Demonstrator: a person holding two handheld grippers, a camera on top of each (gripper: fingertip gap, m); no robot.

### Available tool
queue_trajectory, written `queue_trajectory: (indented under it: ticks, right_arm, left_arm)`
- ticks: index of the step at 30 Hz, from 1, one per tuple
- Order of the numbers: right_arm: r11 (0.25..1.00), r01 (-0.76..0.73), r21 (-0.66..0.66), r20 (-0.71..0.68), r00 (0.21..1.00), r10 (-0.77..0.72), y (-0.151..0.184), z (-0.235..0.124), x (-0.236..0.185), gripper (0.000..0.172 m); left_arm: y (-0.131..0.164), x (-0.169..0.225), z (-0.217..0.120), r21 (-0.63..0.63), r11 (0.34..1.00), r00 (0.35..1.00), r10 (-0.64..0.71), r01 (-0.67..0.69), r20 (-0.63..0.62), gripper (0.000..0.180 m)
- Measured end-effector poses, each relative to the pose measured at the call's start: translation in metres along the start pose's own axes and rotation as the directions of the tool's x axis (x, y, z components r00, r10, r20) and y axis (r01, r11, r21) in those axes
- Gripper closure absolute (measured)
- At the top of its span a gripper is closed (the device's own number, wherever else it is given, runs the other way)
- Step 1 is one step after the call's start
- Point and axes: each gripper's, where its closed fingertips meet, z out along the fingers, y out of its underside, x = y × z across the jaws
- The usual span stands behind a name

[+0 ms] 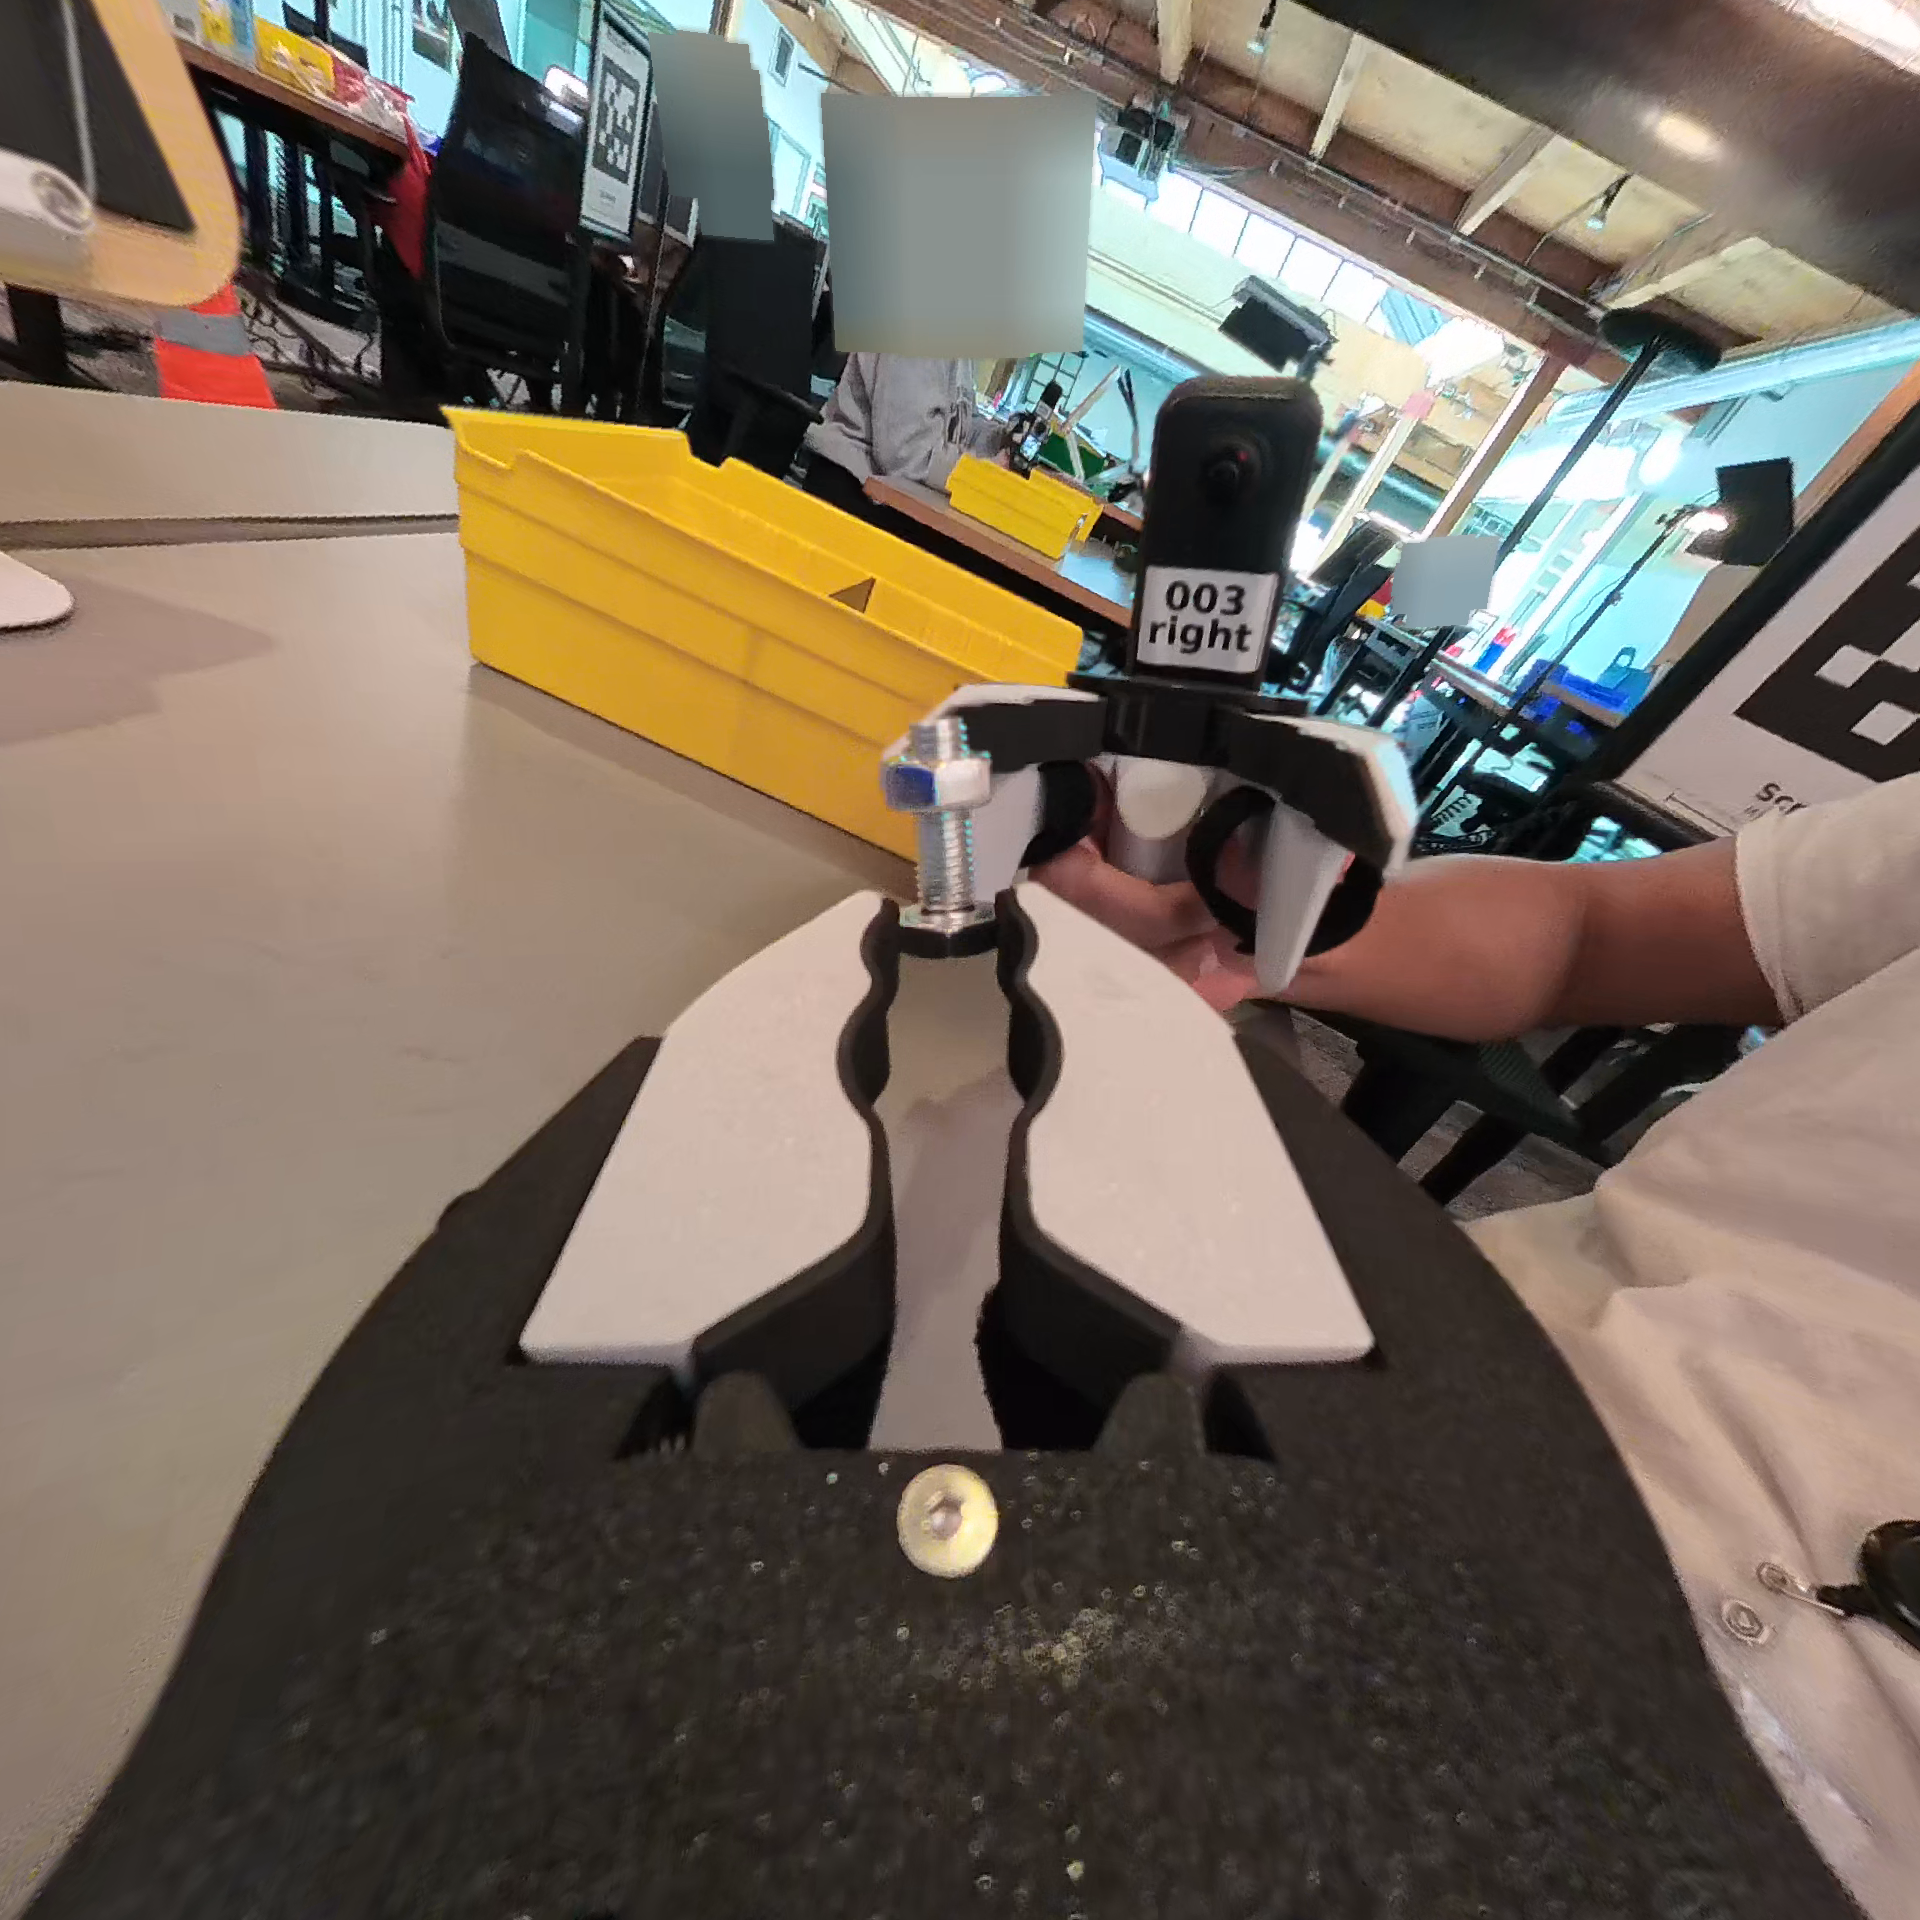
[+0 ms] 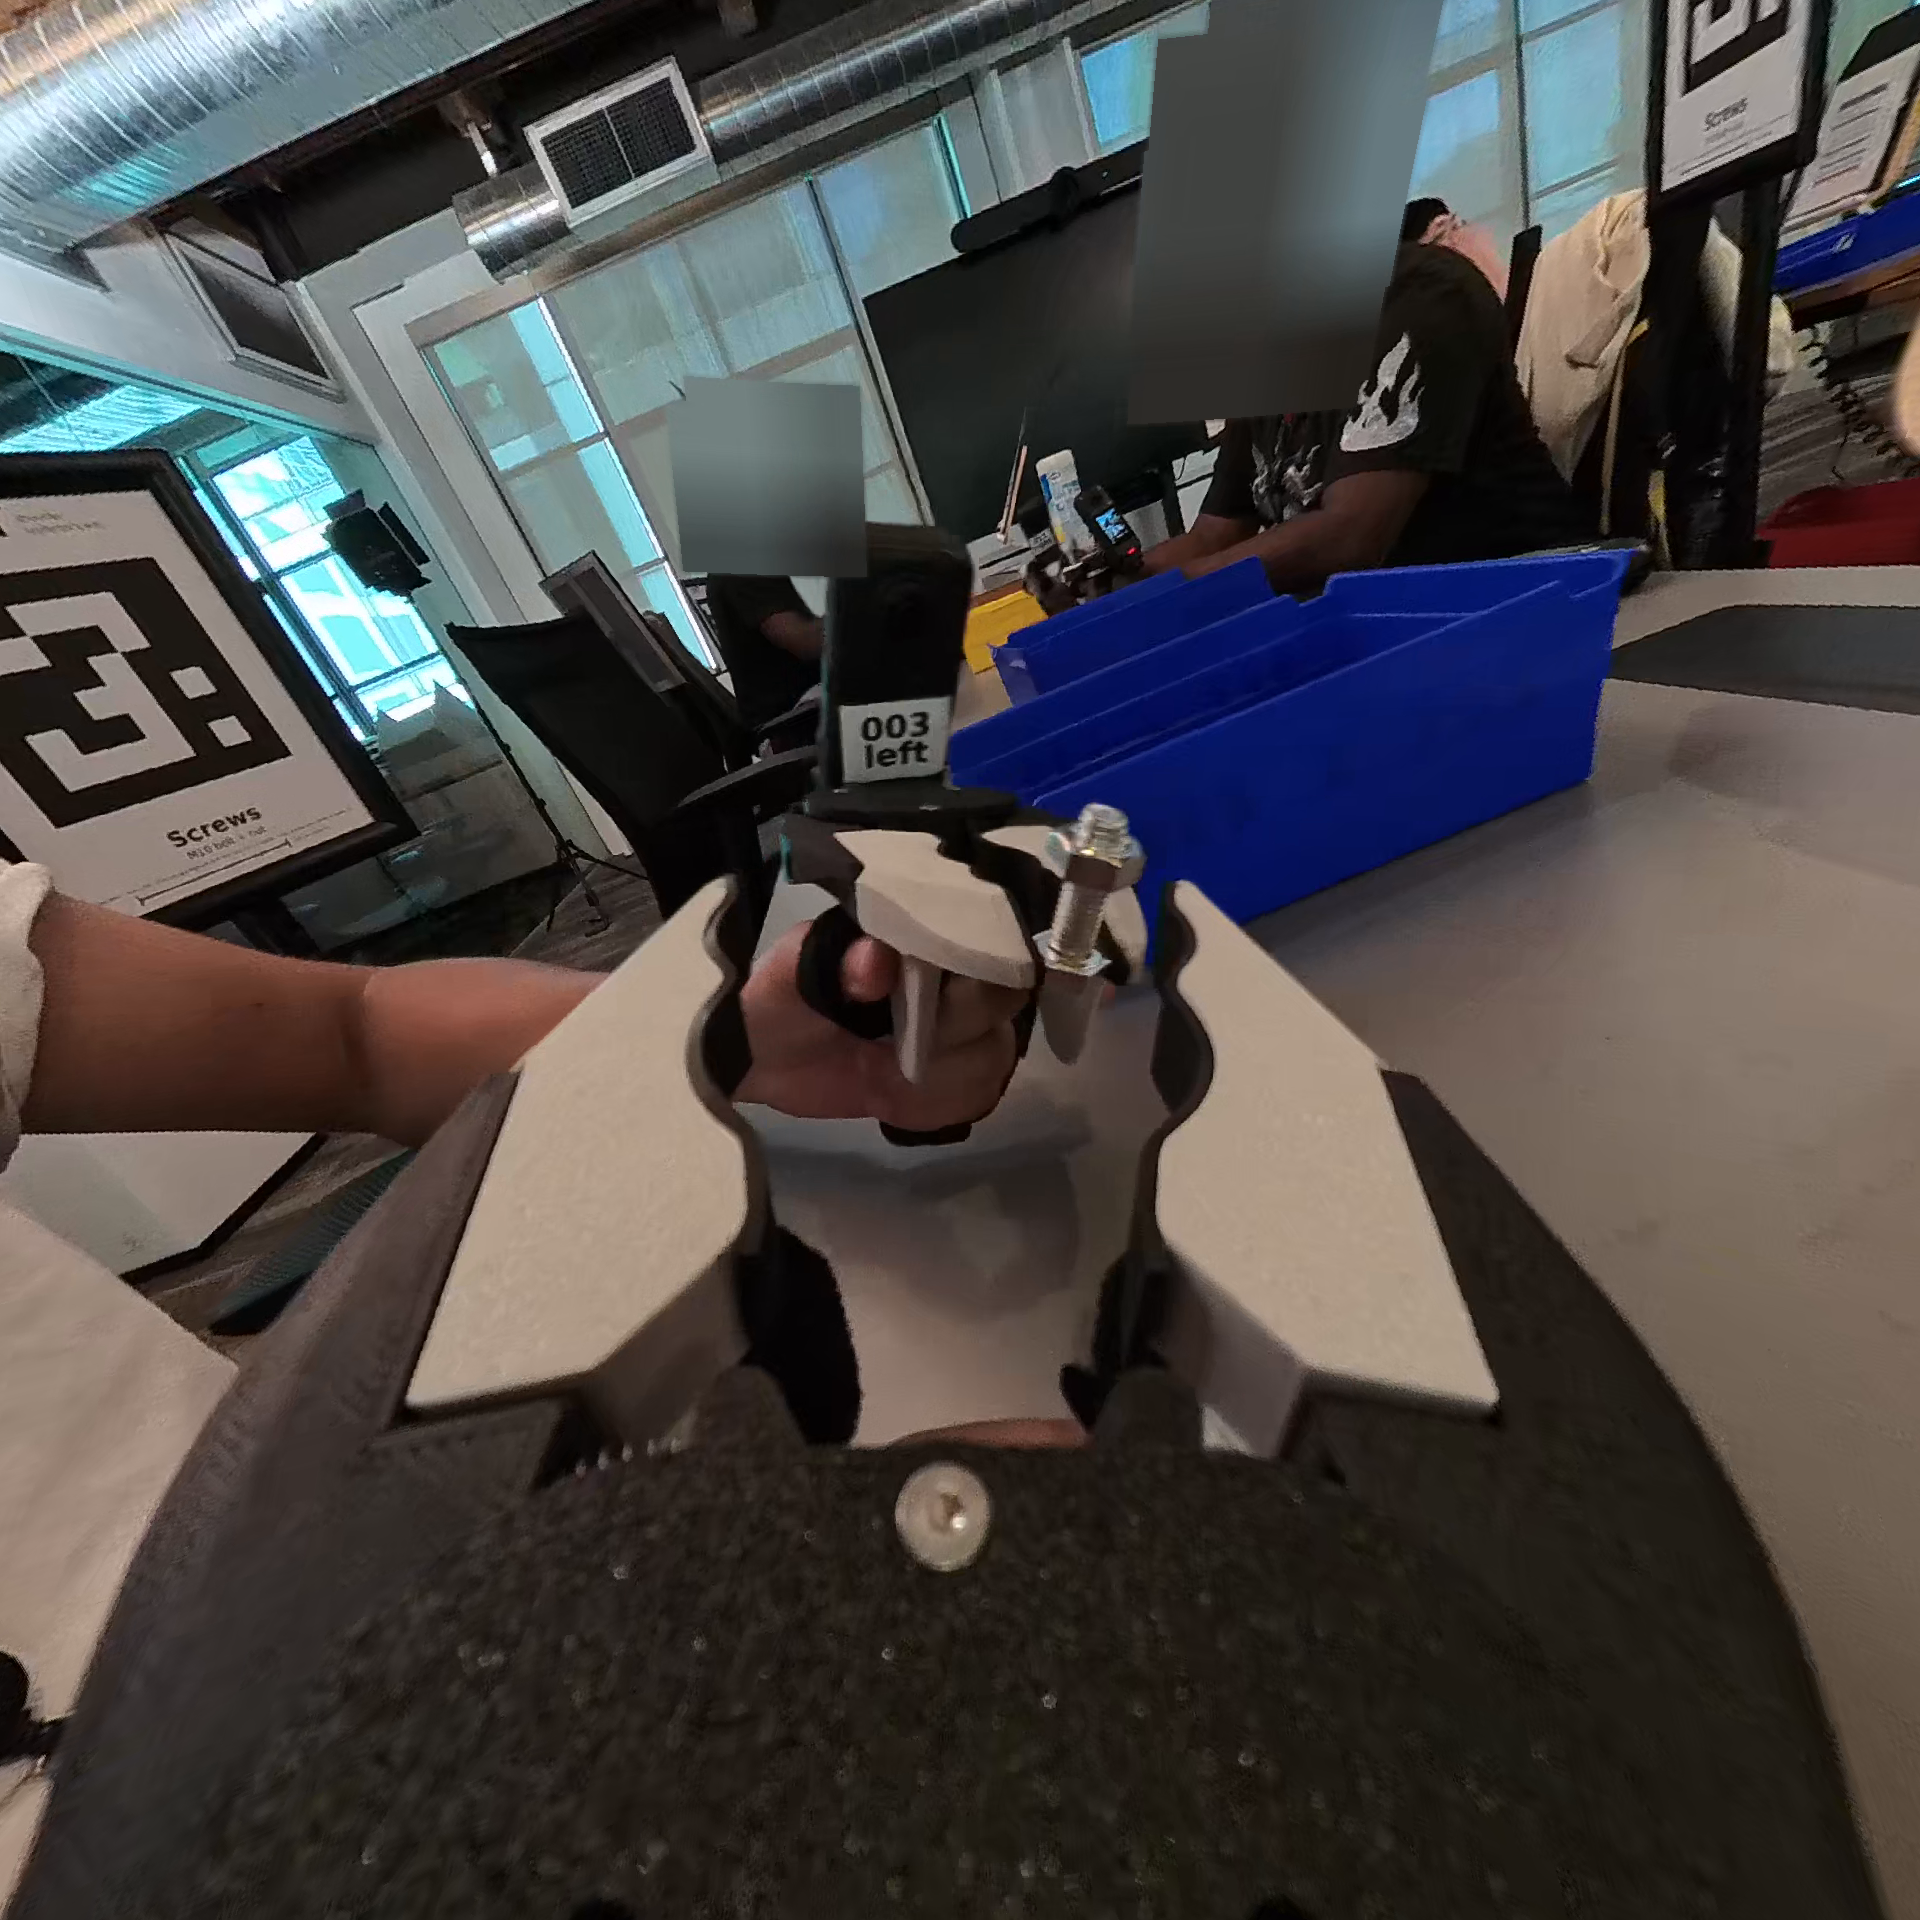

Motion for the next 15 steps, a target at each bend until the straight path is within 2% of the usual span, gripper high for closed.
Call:
queue_trajectory:
  ticks: [8, 13, 15]
  right_arm:
    - [0.999, 0.004, -0.032, 0.028, 1.0, -0.003, 0.008, 0.01, -0.008, 0.091]
    - [0.997, 0.074, -0.011, -0.07, 0.995, -0.074, -0.001, -0.003, 0.008, 0.094]
    - [0.996, 0.084, -0.02, -0.06, 0.995, -0.086, 0.0, -0.003, 0.007, 0.096]
  left_arm:
    - [0.014, 0.017, 0.015, -0.072, 0.996, 0.998, 0.052, -0.055, -0.041, 0.163]
    - [0.004, 0.007, 0.004, -0.027, 0.999, 1.0, 0.028, -0.028, -0.014, 0.163]
    - [0.001, 0.002, 0.0, -0.015, 1.0, 1.0, 0.02, -0.02, -0.001, 0.163]
